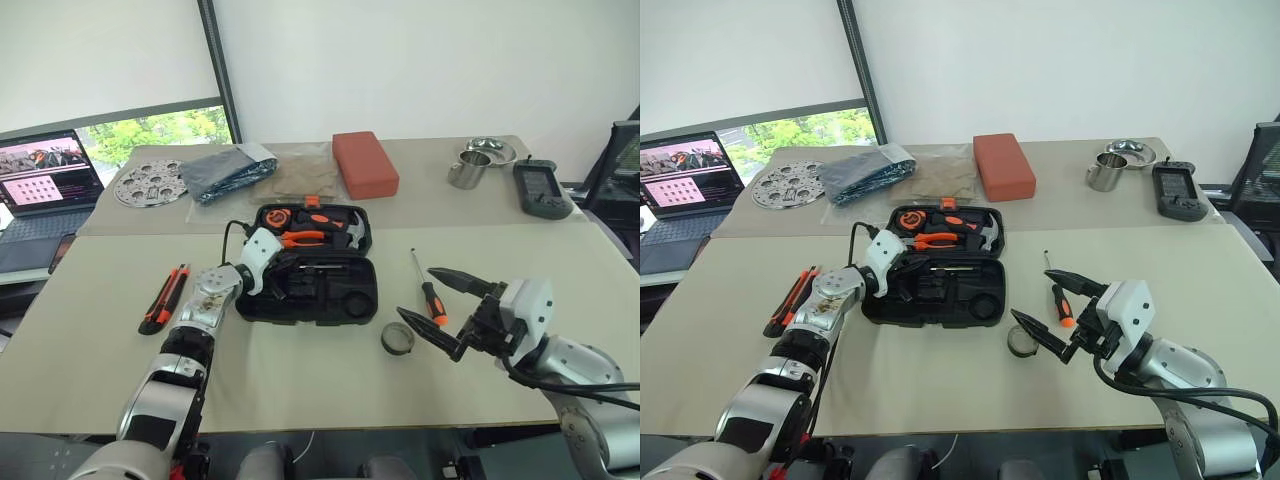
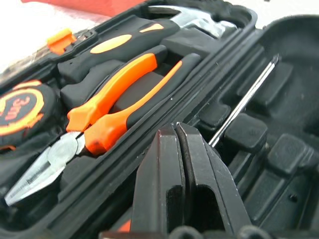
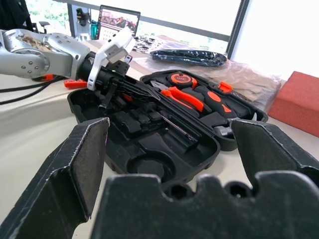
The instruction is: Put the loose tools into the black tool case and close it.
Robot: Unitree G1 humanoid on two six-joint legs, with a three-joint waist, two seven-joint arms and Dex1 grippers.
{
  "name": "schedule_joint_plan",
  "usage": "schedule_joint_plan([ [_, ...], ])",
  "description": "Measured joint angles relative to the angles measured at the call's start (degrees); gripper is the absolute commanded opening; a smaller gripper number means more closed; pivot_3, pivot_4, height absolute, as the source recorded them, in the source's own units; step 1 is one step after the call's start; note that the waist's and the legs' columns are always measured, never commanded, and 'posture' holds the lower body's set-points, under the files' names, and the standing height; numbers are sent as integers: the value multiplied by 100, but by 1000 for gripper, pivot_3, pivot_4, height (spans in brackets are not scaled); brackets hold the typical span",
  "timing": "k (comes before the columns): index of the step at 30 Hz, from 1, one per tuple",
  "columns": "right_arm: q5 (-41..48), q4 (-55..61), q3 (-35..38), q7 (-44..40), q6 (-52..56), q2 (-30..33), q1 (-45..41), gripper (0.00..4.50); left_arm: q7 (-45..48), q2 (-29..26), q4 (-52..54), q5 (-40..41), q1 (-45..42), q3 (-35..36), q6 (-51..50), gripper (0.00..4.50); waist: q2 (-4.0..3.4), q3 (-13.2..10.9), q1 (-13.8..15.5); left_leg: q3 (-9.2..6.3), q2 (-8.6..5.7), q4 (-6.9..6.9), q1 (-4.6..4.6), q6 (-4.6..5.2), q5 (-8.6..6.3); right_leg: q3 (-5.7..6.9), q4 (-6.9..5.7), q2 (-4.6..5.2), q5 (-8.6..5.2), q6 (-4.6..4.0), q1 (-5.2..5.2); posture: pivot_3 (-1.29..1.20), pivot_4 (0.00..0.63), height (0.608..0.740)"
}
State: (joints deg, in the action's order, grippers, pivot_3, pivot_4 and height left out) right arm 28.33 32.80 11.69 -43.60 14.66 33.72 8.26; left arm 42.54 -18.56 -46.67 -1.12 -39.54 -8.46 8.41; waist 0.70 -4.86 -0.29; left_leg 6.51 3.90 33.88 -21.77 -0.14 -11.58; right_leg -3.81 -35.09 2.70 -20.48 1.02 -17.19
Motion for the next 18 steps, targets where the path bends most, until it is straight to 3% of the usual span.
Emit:
schedule_joint_plan([
  [11,-7,0,-1,4,-1,-4,-14,4500,13,-15,-602,-216,-341,-128,333,123,1,10,3,-3,-1,4,4,-14,-8,-2,-17,3,2,2,6,0,150,740],
  [18,-83,-7,61,280,172,22,24,4500,680,-4,99,825,219,665,44,123,12,-5,-58,1,3,6,-73,33,23,-10,-21,-12,5,4,-63,0,150,740],
])
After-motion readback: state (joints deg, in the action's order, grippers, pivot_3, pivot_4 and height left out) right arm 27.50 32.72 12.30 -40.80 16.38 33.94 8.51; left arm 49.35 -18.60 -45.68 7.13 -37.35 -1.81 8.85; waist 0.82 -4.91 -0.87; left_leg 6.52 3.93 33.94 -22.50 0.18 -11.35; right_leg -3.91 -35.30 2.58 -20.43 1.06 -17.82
